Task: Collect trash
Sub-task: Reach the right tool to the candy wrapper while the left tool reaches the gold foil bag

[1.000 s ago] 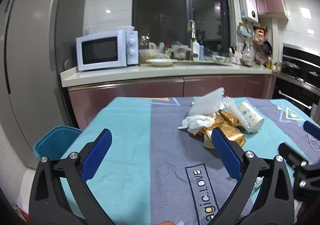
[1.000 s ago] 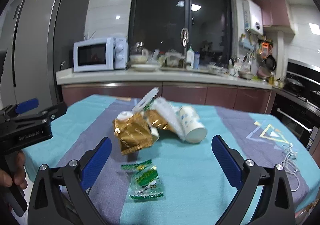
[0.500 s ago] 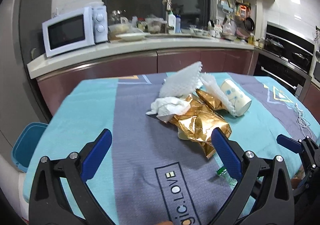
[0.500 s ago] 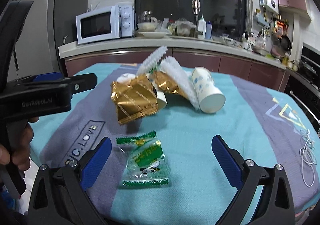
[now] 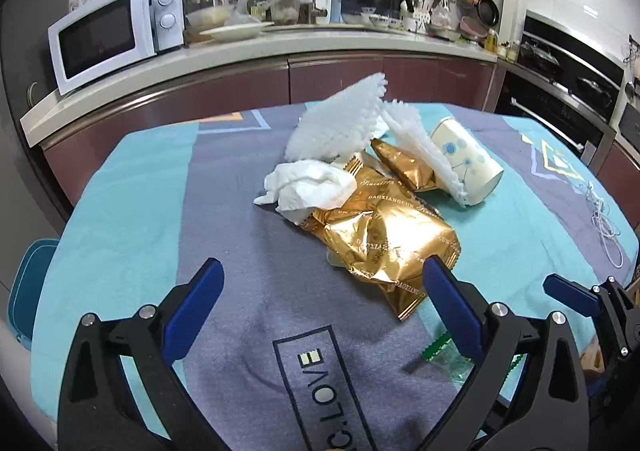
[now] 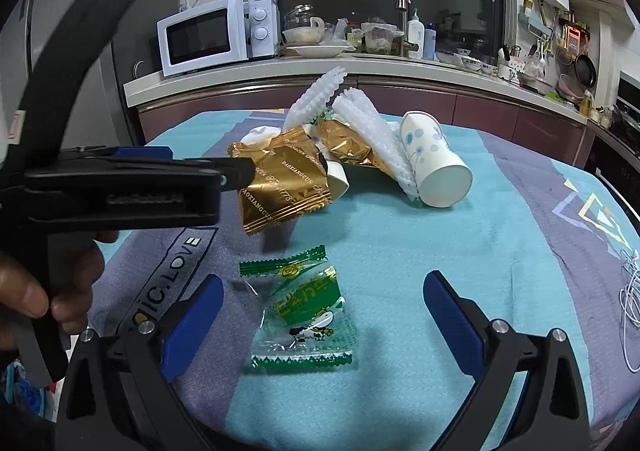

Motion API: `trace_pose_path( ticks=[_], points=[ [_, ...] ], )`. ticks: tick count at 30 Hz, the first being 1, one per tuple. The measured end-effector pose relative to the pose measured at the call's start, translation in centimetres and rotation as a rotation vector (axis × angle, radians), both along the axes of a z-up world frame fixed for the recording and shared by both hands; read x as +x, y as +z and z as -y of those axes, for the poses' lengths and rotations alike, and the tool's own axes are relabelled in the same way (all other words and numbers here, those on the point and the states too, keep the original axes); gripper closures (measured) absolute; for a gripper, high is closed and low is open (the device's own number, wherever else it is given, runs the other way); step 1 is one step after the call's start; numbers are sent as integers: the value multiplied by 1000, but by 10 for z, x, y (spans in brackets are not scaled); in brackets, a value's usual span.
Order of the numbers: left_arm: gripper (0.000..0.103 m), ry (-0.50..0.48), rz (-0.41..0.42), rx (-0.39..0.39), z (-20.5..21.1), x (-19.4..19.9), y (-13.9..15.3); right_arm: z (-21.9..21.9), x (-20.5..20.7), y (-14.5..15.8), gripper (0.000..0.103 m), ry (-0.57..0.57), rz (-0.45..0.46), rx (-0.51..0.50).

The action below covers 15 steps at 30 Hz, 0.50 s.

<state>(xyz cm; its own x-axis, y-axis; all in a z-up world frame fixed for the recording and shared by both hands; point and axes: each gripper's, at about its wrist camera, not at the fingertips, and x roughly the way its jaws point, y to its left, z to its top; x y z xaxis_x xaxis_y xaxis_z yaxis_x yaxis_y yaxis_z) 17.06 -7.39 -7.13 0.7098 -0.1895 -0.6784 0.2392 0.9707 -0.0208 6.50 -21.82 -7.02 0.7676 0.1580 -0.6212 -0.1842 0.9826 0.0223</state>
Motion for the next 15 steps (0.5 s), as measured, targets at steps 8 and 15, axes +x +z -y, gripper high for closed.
trace_pose_path(
  ticks=[8,15],
  points=[
    [6,-10,-69,-34,6,16,-7,-4,5,-3,6,26,-15,2],
    [15,-30,-120,-46,13,28,-13,-9,10,-8,9,52,-40,2]
  ],
)
